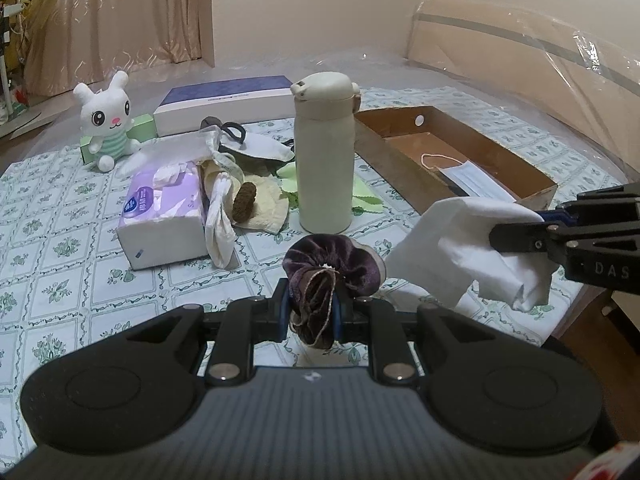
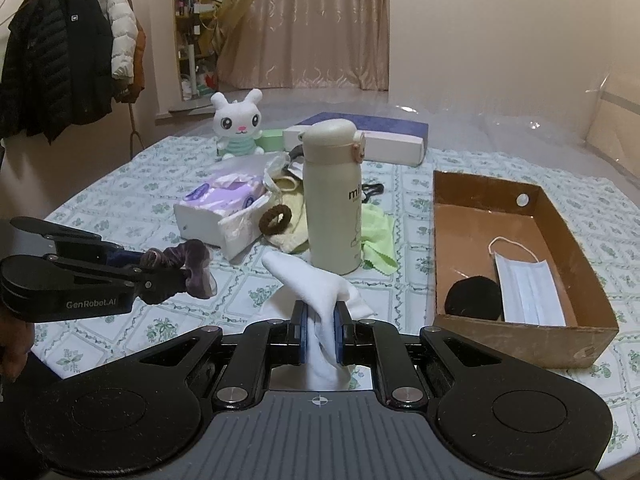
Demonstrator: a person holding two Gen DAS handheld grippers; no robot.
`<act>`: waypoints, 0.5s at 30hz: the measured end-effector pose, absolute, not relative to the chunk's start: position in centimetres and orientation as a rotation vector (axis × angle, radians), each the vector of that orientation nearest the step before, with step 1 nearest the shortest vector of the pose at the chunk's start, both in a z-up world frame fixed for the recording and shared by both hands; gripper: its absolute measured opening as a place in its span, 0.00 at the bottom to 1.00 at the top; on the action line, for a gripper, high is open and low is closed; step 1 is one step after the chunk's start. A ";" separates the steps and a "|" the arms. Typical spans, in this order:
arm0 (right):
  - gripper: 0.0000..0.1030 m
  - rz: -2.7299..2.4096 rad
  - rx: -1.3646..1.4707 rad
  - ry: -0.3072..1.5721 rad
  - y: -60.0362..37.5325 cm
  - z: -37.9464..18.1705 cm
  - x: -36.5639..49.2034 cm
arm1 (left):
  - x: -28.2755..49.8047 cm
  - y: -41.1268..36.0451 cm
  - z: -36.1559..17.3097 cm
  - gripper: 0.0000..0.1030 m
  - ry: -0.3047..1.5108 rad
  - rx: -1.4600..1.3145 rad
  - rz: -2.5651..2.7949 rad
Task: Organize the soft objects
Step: 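Carry the scrunchie in the left gripper while the right gripper carries the cloth over the box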
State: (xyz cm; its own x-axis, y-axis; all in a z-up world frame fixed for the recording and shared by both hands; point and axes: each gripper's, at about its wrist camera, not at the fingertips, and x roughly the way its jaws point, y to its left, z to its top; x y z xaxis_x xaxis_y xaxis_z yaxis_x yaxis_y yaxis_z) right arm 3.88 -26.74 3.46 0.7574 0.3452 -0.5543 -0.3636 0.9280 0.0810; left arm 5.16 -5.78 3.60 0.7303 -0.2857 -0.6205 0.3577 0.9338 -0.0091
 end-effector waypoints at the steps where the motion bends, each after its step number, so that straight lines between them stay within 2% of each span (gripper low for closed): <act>1: 0.12 0.385 -0.033 0.596 -26.8 3.6 3.9 | 5.2 -5.9 3.7 0.17 0.663 0.114 -0.358; 15: 0.12 0.326 -0.027 0.563 -28.5 4.6 3.3 | 5.4 -7.5 4.4 0.17 0.649 0.128 -0.397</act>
State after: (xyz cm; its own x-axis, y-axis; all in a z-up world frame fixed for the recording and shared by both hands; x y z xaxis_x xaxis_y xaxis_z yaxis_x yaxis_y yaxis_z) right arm 3.34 -28.49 4.63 0.7957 0.2963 -0.5283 -0.3110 0.9483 0.0635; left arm 5.40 -7.47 4.39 0.7247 -0.3196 -0.6105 0.3987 0.9170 -0.0067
